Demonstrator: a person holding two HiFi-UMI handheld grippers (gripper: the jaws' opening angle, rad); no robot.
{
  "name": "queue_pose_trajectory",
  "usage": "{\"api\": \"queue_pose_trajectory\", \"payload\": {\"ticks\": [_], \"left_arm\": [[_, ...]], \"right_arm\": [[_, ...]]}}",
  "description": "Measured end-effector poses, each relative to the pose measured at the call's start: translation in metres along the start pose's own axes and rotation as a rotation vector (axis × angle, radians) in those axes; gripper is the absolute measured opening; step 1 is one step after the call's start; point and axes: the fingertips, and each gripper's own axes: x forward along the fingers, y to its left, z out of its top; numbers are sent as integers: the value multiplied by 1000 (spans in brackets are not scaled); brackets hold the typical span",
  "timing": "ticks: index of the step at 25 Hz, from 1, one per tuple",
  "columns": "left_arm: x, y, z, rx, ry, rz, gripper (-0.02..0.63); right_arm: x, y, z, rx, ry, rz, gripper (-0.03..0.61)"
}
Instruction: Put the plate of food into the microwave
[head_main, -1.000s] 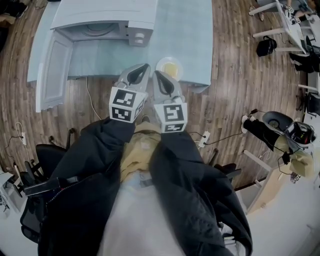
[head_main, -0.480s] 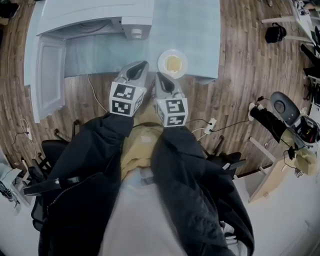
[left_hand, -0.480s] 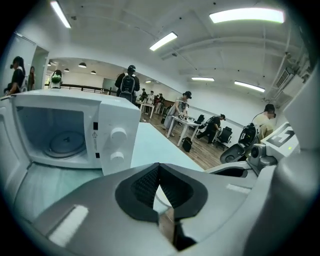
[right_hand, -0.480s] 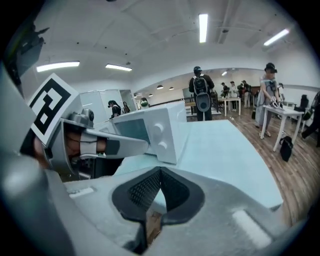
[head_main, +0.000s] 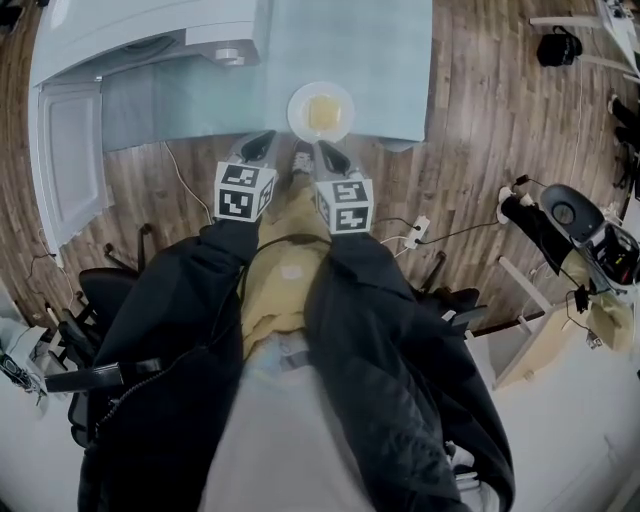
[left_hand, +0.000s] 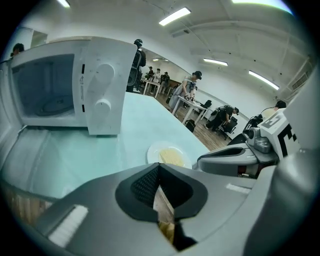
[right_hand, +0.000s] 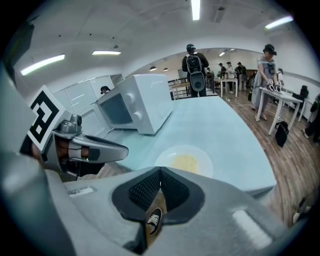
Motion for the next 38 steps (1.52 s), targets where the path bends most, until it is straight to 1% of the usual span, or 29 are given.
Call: {"api": "queue_pose_trajectory", "payload": {"ticks": [3, 6, 8, 12, 17, 19, 24, 27, 31, 38], "left_arm": [[8, -1, -13, -8, 43, 4, -3], [14, -4, -27, -27, 83, 3, -3], [16, -3, -34, -35, 100, 5, -3], [19, -3, -45, -41, 123, 7, -3], [17, -4, -54, -49, 140, 10, -3], [16, -3, -56, -53, 144, 12, -3], [15, -2, -61, -57, 144, 13, -3], [14, -1, -65, -60, 148, 19, -3], [12, 2, -71, -66, 156, 28, -3], [10, 2, -75, -64, 165, 30, -3]], "right_arm": [[6, -9, -14, 33, 25, 3, 0], [9, -19, -28, 66, 50, -15, 3], [13, -21, -34, 93, 63, -12, 51], [21, -24, -46, 139, 91, -3, 72], [25, -32, -55, 221, 100, -19, 104], [26, -36, -57, 272, 91, -26, 113], [29, -49, -66, 470, 43, -19, 140], [33, -51, -69, 509, 32, -6, 144], [38, -50, -67, 568, 6, 33, 144], [49, -51, -68, 775, -20, 98, 143]]}}
